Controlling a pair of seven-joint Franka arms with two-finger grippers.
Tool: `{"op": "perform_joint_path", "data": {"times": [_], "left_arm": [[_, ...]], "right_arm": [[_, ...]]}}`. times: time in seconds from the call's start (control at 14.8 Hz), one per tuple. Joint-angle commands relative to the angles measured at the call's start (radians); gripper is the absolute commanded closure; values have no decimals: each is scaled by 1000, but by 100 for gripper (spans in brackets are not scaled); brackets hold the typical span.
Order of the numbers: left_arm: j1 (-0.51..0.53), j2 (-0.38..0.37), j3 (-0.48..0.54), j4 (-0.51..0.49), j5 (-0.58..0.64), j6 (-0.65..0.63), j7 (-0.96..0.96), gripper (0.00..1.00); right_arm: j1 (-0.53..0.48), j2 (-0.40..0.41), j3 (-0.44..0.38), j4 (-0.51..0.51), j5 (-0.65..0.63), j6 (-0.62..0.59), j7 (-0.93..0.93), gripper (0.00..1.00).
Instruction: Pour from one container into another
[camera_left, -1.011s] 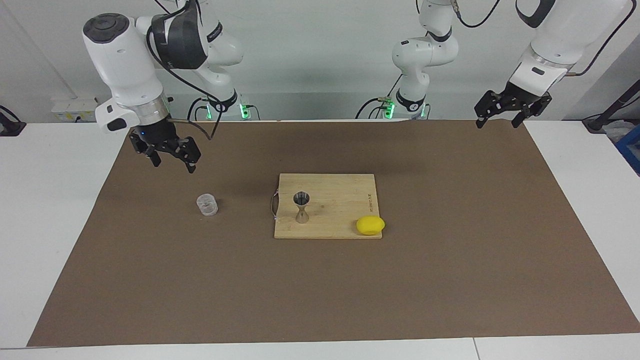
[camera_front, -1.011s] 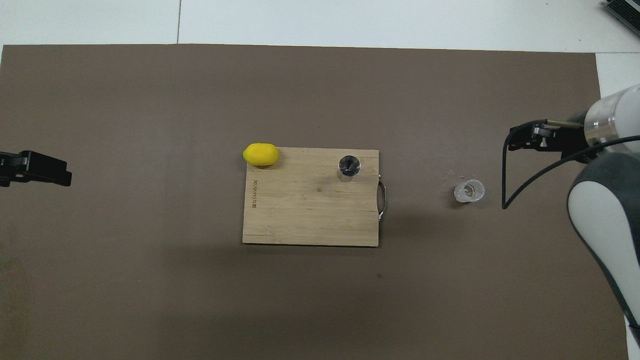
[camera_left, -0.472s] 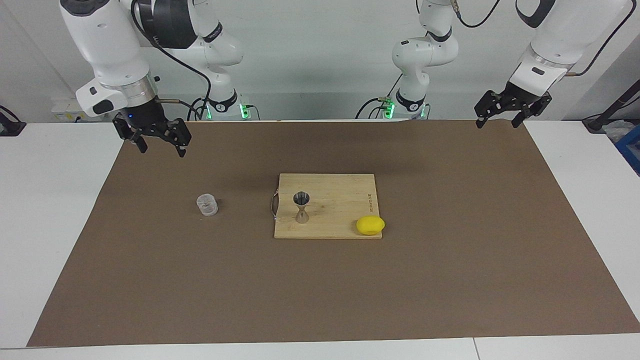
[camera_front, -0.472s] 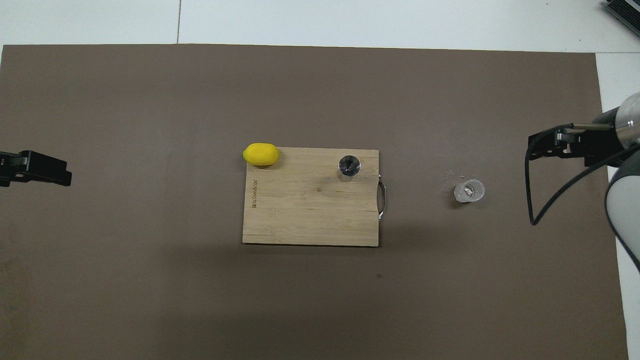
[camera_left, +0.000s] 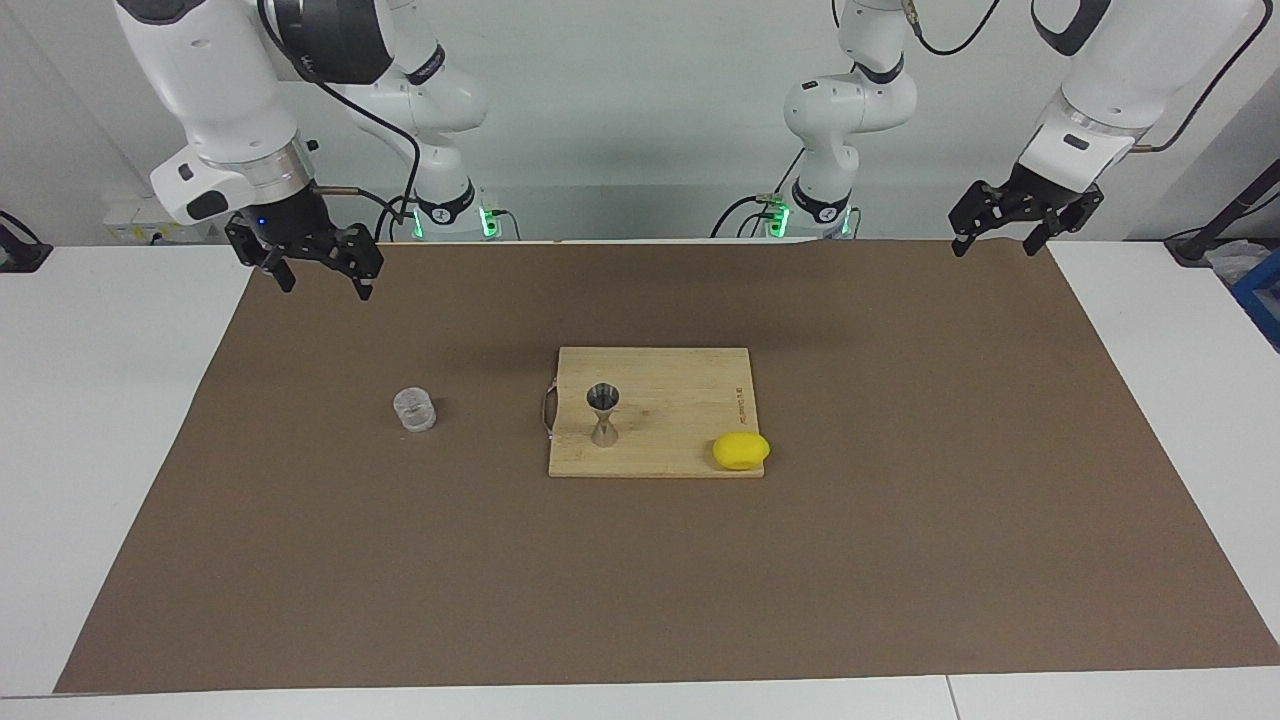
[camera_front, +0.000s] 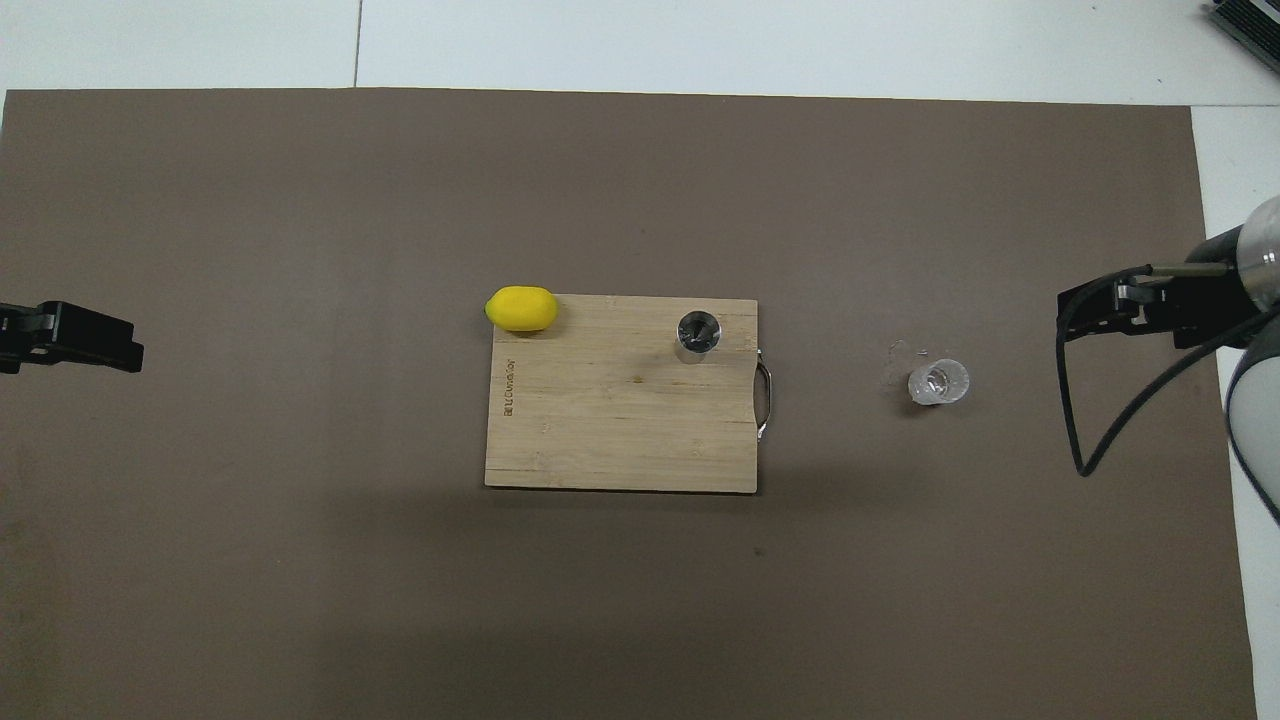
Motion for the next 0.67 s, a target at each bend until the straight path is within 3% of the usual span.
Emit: {"op": "perform_joint_path", "data": {"times": [0.0, 0.61], "left_arm": [[10, -22, -4, -18, -9, -8, 7, 0], [10, -22, -4, -18, -9, -8, 7, 0]], "right_arm": [[-4, -7, 7, 6, 23, -19, -33, 0], [-3, -24, 7, -19, 23, -16, -28, 0]]}}
